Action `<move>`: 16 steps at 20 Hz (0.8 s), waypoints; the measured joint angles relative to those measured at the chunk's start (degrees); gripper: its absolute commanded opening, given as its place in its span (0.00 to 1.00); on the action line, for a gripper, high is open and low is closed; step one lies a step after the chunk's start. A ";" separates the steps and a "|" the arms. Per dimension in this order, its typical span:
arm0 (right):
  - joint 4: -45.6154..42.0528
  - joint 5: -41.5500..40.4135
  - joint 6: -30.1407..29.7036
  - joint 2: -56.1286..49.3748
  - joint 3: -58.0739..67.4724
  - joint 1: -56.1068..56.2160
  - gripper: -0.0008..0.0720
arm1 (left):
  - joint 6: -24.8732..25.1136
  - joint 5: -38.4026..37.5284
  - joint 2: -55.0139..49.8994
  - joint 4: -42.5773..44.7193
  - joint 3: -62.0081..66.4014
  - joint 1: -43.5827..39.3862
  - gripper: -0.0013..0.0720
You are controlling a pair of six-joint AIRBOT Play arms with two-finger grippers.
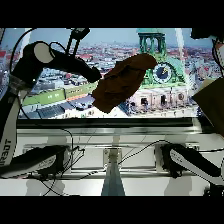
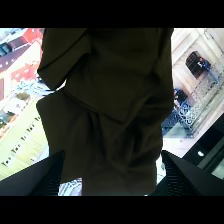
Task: Fold the clothes and pants, and hang the long-sleeved shirts on hangers.
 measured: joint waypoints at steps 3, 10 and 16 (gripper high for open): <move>0.00 -0.94 0.00 0.00 0.00 0.00 0.03 | -0.63 0.63 -4.17 -1.18 0.00 -0.02 0.99; 0.00 -1.53 0.00 0.00 0.02 -0.02 0.03 | -5.99 7.19 -15.45 -10.73 0.00 -0.28 0.99; 0.00 -1.46 0.00 0.00 0.02 0.00 0.03 | -3.56 13.97 -23.54 -27.23 0.04 -0.76 0.99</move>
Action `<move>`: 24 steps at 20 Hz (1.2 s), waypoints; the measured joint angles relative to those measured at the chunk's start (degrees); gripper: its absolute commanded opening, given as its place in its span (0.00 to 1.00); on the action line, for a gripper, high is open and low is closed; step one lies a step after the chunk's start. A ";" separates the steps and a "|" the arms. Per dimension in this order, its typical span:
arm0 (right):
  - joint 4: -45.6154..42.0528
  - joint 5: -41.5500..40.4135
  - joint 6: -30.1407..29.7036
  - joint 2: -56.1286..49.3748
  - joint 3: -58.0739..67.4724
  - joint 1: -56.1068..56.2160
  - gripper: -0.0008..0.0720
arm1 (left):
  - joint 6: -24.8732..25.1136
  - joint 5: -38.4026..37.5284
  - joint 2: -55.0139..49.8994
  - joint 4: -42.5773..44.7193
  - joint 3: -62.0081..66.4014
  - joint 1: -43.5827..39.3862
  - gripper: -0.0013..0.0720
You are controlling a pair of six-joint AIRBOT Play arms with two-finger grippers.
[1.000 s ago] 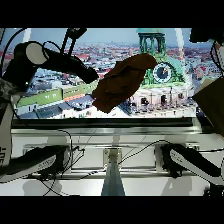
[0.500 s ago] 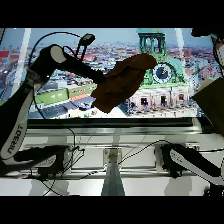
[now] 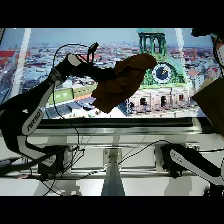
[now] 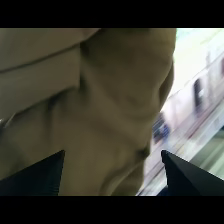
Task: Fold the clothes and pants, and hang the long-sleeved shirts on hangers.
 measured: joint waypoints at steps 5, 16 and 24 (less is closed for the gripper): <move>0.17 0.13 0.00 0.00 -0.02 0.00 0.03 | 2.62 5.73 -3.89 -5.57 0.55 -0.59 0.99; 1.55 1.46 0.02 0.00 -0.02 0.00 0.03 | 3.56 12.59 -11.76 -7.48 9.66 -2.03 0.05; -0.07 7.50 0.02 -0.07 0.00 -0.20 0.03 | 4.70 10.86 -2.75 -0.76 12.96 0.92 0.04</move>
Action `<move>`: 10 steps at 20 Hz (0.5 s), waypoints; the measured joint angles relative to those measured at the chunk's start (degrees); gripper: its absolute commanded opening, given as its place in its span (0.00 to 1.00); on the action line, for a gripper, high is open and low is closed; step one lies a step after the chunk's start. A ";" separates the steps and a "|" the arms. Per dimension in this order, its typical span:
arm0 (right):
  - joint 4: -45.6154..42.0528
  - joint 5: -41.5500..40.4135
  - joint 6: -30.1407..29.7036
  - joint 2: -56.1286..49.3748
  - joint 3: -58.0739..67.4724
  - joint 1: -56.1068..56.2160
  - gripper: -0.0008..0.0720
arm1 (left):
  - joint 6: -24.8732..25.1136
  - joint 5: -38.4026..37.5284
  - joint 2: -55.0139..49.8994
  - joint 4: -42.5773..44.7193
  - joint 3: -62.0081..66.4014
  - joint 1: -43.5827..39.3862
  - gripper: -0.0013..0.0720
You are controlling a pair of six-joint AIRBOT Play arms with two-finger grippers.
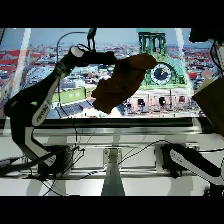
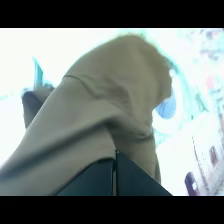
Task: Fold the clothes and pants, and hang the long-sleeved shirts on hangers.
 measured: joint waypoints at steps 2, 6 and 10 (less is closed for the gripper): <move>-0.52 2.60 0.00 -0.24 0.00 -0.85 0.03 | 0.04 -0.42 5.84 5.22 0.22 0.79 0.04; -1.18 9.25 0.00 -1.18 -1.49 -3.61 0.03 | 0.07 -0.24 19.19 18.34 0.42 2.12 0.04; 1.09 13.88 -0.02 -1.53 -7.58 -4.94 0.03 | 0.09 1.09 31.78 32.57 0.44 3.10 0.04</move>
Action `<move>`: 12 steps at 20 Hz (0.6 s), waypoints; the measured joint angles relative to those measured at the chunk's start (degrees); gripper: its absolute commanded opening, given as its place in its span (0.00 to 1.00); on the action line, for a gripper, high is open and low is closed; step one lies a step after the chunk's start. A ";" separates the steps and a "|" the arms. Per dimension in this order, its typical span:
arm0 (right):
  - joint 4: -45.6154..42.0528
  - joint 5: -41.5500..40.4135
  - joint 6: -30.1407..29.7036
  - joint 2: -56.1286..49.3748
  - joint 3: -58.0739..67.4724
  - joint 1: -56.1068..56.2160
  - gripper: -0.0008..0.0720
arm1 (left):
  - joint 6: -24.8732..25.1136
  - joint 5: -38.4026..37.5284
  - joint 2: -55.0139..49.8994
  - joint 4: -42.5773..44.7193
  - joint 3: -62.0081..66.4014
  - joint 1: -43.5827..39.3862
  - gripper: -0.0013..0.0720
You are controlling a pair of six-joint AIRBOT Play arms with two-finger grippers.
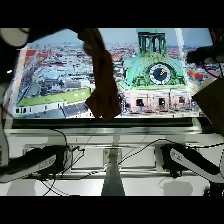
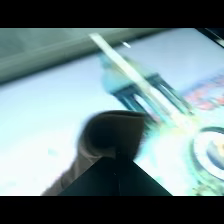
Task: Fold the clothes and pants, and hang the long-sleeved shirts on hangers.
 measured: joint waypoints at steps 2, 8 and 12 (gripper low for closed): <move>4.57 1.53 -0.50 -0.07 -4.68 -0.24 0.03 | -0.02 0.44 4.74 6.51 0.00 0.28 0.04; 24.85 3.52 -3.80 -0.13 -20.33 0.02 0.06 | -0.02 0.37 11.61 15.69 0.00 1.27 0.05; 31.61 1.11 -4.50 -0.20 -26.84 4.48 0.37 | -0.02 0.31 12.20 17.20 -0.02 1.42 0.05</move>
